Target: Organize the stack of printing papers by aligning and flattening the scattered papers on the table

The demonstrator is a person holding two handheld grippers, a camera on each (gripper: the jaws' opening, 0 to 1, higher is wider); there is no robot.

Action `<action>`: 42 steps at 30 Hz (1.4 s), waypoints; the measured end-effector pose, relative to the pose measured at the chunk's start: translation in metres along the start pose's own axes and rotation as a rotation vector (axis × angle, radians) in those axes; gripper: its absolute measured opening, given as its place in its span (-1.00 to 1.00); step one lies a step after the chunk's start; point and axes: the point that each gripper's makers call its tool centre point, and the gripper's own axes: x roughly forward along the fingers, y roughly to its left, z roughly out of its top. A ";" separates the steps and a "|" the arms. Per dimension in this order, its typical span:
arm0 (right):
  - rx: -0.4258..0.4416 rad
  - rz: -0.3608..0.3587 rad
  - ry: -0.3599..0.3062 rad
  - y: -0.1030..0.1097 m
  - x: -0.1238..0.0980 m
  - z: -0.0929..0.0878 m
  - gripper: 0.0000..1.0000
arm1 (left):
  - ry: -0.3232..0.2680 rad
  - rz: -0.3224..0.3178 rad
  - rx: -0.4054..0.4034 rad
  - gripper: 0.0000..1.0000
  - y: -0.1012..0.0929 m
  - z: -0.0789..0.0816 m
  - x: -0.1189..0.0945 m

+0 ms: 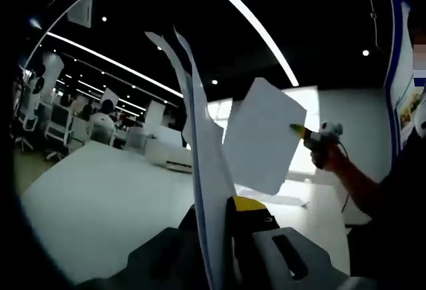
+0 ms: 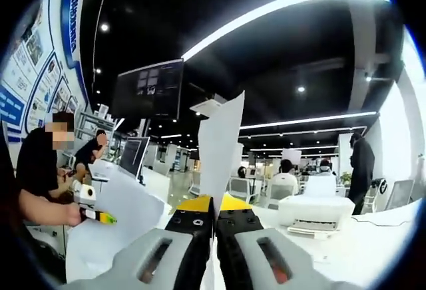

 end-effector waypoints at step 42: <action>0.218 0.398 -0.051 0.080 -0.015 0.023 -1.00 | -0.002 0.000 -0.001 -0.87 0.000 0.001 -0.001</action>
